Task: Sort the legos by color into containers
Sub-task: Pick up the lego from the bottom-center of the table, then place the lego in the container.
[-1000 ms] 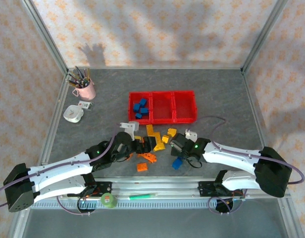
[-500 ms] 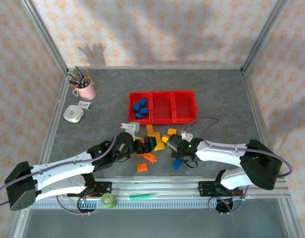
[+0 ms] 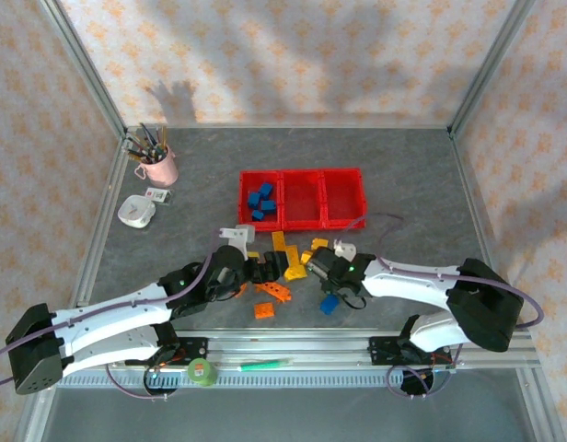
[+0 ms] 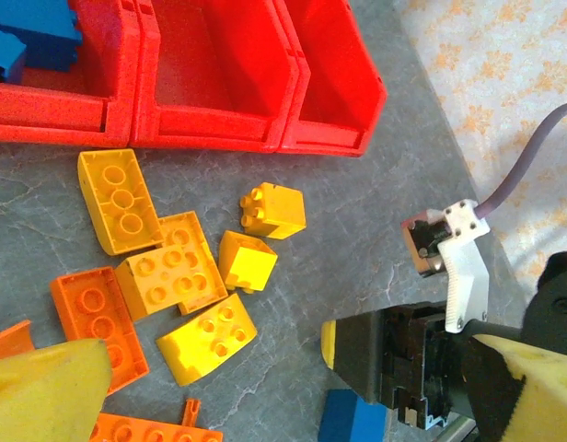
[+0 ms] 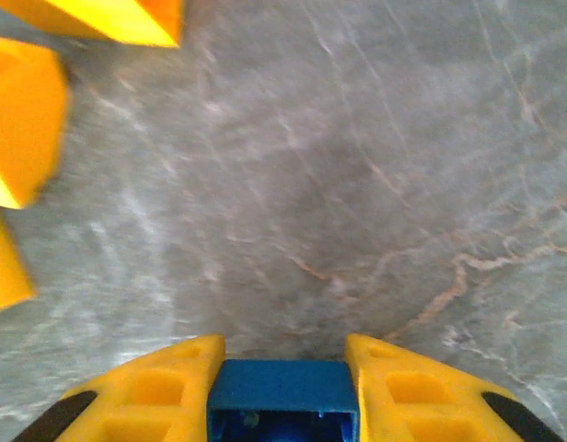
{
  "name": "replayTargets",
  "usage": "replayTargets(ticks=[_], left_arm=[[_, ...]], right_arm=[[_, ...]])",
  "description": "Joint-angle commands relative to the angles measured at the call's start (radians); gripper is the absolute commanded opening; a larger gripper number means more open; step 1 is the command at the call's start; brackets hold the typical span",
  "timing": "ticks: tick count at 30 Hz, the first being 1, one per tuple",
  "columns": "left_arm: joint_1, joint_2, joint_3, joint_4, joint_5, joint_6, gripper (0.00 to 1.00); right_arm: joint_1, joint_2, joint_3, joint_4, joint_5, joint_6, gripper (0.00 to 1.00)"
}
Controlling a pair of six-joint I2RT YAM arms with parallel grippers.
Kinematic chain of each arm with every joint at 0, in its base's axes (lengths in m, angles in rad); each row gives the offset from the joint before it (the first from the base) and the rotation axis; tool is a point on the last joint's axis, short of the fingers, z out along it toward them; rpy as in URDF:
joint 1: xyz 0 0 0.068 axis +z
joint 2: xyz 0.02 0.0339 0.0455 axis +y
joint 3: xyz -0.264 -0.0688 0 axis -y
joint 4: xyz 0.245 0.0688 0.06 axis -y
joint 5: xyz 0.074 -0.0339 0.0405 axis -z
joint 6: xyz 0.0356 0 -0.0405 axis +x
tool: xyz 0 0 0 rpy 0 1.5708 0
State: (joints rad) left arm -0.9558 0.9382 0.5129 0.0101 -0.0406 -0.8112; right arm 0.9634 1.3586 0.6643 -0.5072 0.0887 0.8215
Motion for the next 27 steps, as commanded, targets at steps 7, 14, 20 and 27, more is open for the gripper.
replayTargets(ticks=[7,14,20,27], left_arm=[[-0.007,-0.078,0.076,-0.194,-0.151,0.014,0.99],[0.009,-0.147,0.107,-0.335,-0.233,-0.013,0.99],[0.041,-0.213,0.102,-0.392,-0.257,-0.017,0.99],[0.071,-0.246,0.082,-0.402,-0.241,-0.014,0.99]], right_arm=[[-0.025,0.062,0.305,0.042,0.082,-0.176,0.30],[-0.091,0.292,0.584,0.097,0.040,-0.299,0.30],[-0.121,0.516,0.848,0.102,0.032,-0.411,0.31],[-0.149,0.752,1.124,0.056,0.065,-0.475,0.33]])
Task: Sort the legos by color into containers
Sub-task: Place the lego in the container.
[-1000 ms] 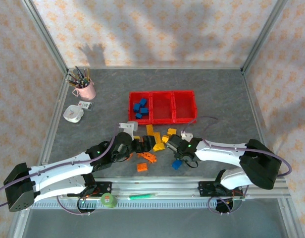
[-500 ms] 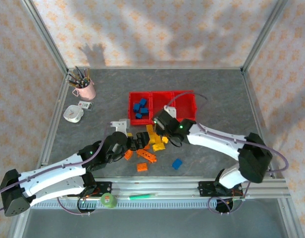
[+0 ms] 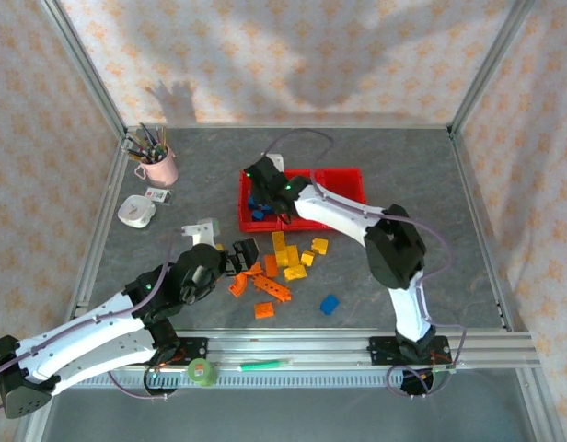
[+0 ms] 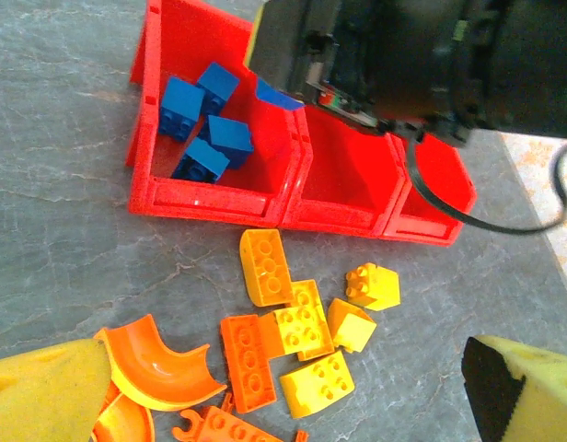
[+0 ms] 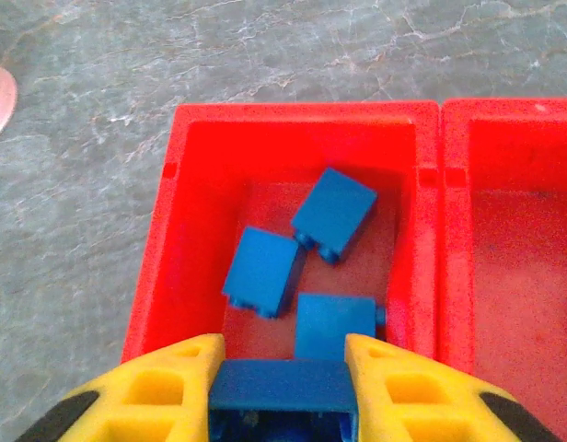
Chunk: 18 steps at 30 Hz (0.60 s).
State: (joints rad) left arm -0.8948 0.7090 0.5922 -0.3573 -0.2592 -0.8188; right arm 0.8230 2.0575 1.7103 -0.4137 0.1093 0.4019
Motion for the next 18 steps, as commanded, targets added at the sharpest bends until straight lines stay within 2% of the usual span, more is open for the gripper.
replayTargets(ticks=[1,4,6,10,13,18], left_arm=[[0.014,-0.018,0.001,-0.035,-0.021,-0.006,0.99],[0.022,-0.019,0.000,-0.036,-0.016,-0.002,0.99],[0.028,-0.019,0.003,-0.033,-0.011,0.001,0.99],[0.032,-0.019,0.008,-0.029,0.001,0.007,0.99],[0.034,-0.019,0.012,-0.021,0.012,0.011,0.99],[0.034,-0.011,0.009,0.020,0.059,0.022,0.99]], right_arm=[[-0.014,0.078,0.116,-0.051,0.040,-0.059,0.35],[-0.020,0.140,0.211,-0.078,0.033,-0.076,0.41],[-0.021,0.162,0.262,-0.100,0.032,-0.084,0.51],[-0.021,0.133,0.271,-0.111,0.024,-0.089,0.60],[-0.022,0.064,0.211,-0.106,0.016,-0.083,0.63],[-0.020,-0.120,-0.014,-0.045,-0.012,-0.058,0.67]])
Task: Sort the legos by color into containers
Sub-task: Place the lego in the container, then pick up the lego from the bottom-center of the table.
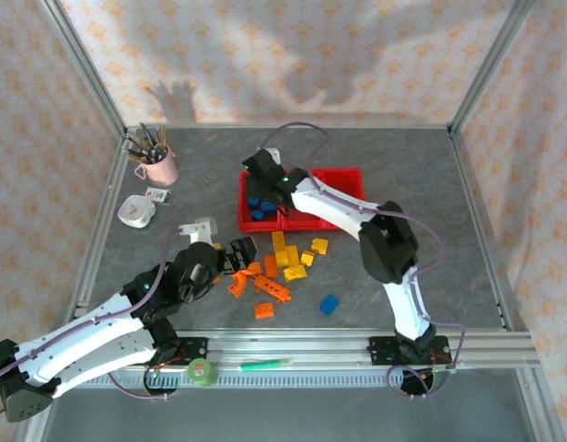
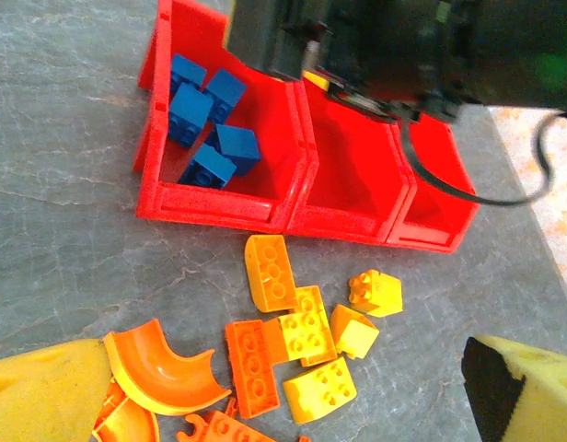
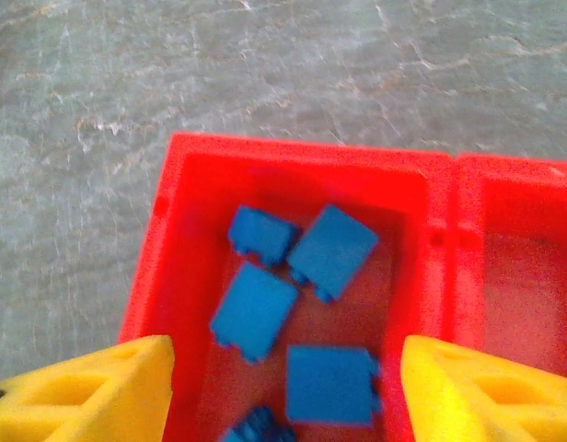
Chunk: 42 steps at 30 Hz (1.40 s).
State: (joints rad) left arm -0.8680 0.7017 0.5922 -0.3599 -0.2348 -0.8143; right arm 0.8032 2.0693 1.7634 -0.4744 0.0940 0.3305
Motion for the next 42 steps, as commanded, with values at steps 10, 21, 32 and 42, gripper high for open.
replayTargets(ticks=[10,21,32,42], left_arm=[[0.007,0.061,-0.026,0.175,0.158,0.051,0.99],[-0.002,0.106,-0.082,0.329,0.302,0.095,0.99],[-0.080,0.156,-0.116,0.375,0.277,0.065,0.99],[-0.105,0.162,-0.136,0.388,0.246,0.035,0.99]], right_arm=[[0.002,-0.457,-0.465,-0.021,0.017,0.161,0.75],[0.103,-0.707,-0.781,-0.173,0.089,0.397,0.83],[0.269,-0.855,-1.032,-0.240,0.056,0.759,0.89],[0.424,-0.842,-1.137,-0.165,0.039,0.986,0.84]])
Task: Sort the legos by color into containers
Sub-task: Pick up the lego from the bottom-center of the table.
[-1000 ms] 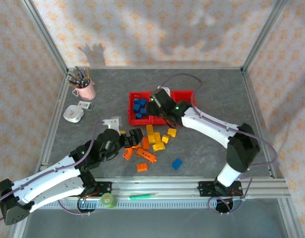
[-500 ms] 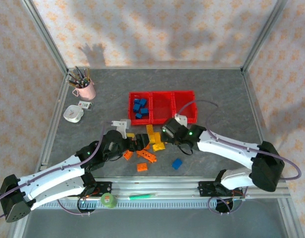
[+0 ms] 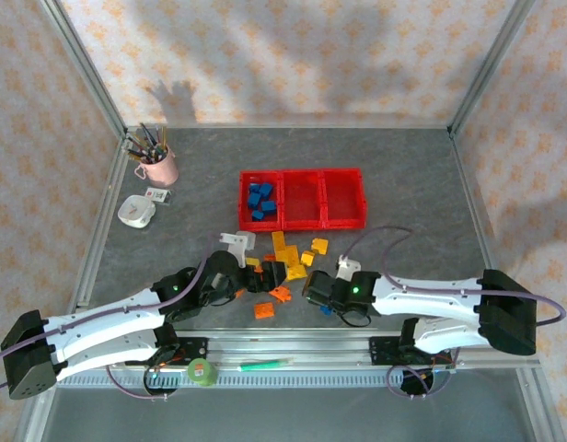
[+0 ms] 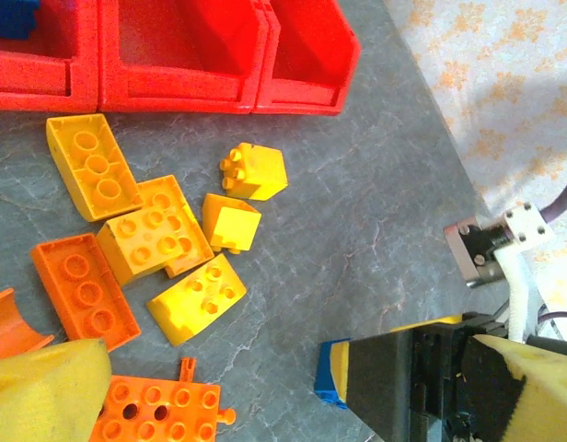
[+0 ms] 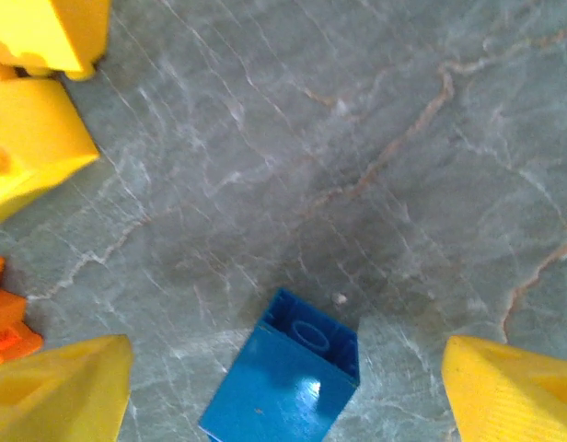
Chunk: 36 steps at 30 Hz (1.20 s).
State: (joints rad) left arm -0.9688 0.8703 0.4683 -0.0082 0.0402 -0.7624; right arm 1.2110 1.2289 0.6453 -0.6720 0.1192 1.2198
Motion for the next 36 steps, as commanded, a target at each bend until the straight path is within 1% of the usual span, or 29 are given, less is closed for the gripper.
replayTargets(ticks=[1,11,15,20,26,29,33,36], left_arm=[[-0.005,-0.007,-0.013,0.035,-0.031,-0.017,0.99],[-0.005,-0.045,-0.026,0.007,-0.054,-0.032,0.99],[-0.006,-0.053,-0.023,-0.005,-0.063,-0.031,0.99],[-0.005,-0.057,-0.013,-0.024,-0.084,-0.026,0.99],[-0.005,-0.057,-0.007,-0.028,-0.094,-0.026,0.99],[-0.006,-0.056,0.004,-0.043,-0.106,-0.026,0.99],[-0.005,-0.059,0.026,-0.075,-0.124,-0.026,0.99],[-0.005,-0.059,0.050,-0.113,-0.155,-0.019,0.99]], right_arm=[[0.022,0.006,-0.022,0.055,0.008,0.096,0.82],[0.030,0.117,0.003,0.098,0.024,0.053,0.62],[0.030,0.133,0.010,0.112,0.034,0.035,0.54],[0.030,0.151,0.009,0.133,0.037,0.016,0.42],[0.029,0.147,0.020,0.142,0.047,-0.016,0.30],[0.027,0.127,0.041,0.123,0.072,-0.036,0.26],[0.007,0.089,0.079,0.102,0.111,-0.086,0.25],[-0.038,0.065,0.128,0.107,0.124,-0.168,0.25]])
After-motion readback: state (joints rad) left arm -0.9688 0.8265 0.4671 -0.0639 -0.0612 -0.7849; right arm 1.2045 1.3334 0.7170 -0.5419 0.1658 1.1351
